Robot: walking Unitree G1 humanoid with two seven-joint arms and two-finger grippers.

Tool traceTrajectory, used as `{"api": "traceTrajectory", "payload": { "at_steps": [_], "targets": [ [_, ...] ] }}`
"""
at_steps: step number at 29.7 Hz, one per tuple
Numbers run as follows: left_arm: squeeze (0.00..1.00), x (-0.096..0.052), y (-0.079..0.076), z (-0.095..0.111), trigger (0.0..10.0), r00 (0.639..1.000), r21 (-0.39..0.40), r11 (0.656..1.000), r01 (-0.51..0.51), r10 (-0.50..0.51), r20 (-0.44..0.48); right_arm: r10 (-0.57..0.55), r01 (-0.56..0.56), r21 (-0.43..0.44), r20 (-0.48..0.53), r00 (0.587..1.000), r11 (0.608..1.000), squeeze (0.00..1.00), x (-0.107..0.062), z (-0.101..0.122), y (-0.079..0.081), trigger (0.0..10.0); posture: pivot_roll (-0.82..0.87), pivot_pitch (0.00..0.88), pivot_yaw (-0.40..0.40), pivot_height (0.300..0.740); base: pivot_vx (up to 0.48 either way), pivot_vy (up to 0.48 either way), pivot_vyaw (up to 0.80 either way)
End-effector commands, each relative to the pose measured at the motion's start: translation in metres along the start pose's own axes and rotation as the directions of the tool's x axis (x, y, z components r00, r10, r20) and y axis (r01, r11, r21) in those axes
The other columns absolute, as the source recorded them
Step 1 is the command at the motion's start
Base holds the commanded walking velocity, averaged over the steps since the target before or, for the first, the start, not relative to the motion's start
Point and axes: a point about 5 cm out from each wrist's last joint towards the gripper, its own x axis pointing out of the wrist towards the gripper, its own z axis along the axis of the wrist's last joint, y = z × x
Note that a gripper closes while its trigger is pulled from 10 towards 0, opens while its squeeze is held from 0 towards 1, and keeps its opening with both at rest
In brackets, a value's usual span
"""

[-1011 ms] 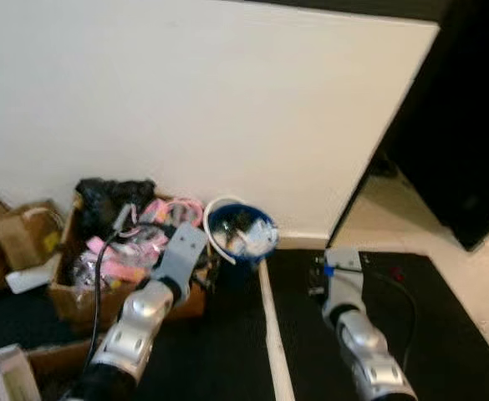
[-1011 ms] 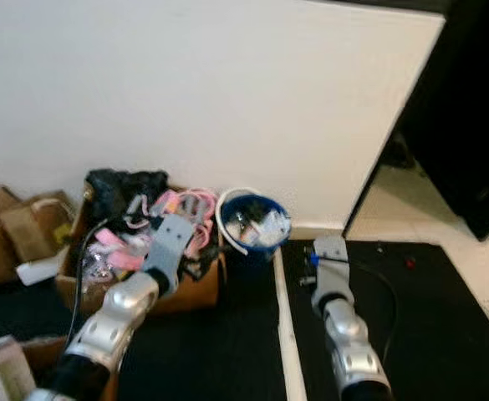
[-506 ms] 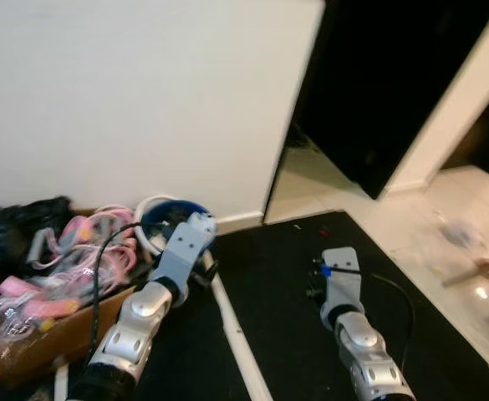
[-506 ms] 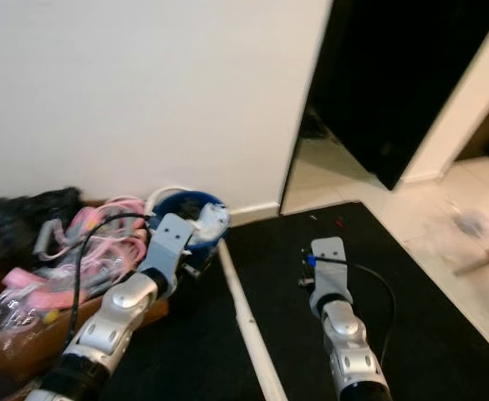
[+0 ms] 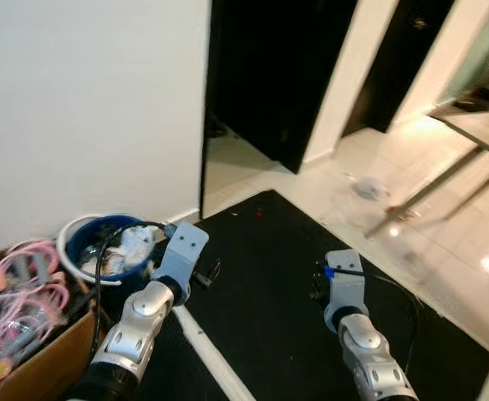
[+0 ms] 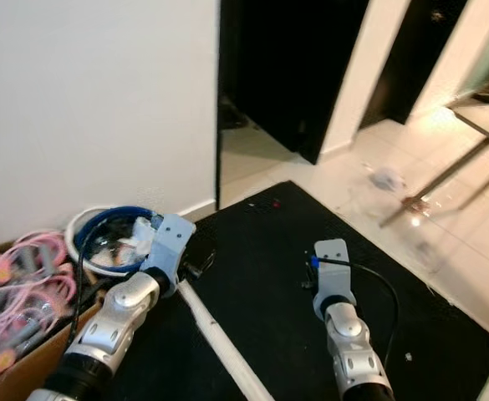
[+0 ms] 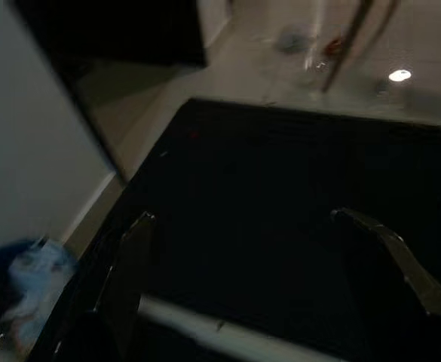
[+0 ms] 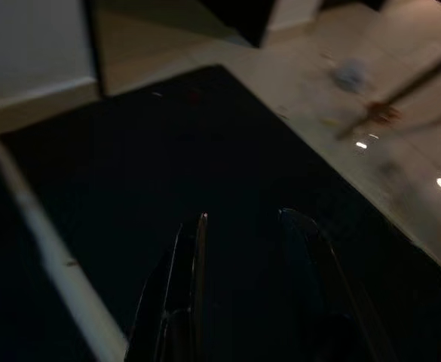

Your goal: Picking trash to rubbish bin

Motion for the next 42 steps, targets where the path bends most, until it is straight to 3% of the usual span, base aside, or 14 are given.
{"api": "traceTrajectory", "payload": {
  "at_steps": [1, 42],
  "targets": [
    [0.00, -0.0004, -0.0011, -0.0028, 10.0, 1.000, 0.012, 1.000, 0.007, -0.006, -0.013, -0.004, 0.004, -0.005, -0.020, 1.000, 1.000, 0.00, -0.0016, -0.0039, -0.0005, 10.0, -0.08, 0.029, -0.060, 0.740, 0.000, 0.000, -0.80],
    [0.00, 0.0031, -0.0021, 0.0045, 10.0, 1.000, -0.019, 1.000, -0.001, 0.002, 0.024, -0.040, 0.040, 0.001, -0.049, 0.998, 0.999, 0.00, -0.0016, -0.0059, -0.0057, 10.0, -0.08, 0.048, -0.057, 0.740, 0.000, 0.000, -0.80]
  ]
}}
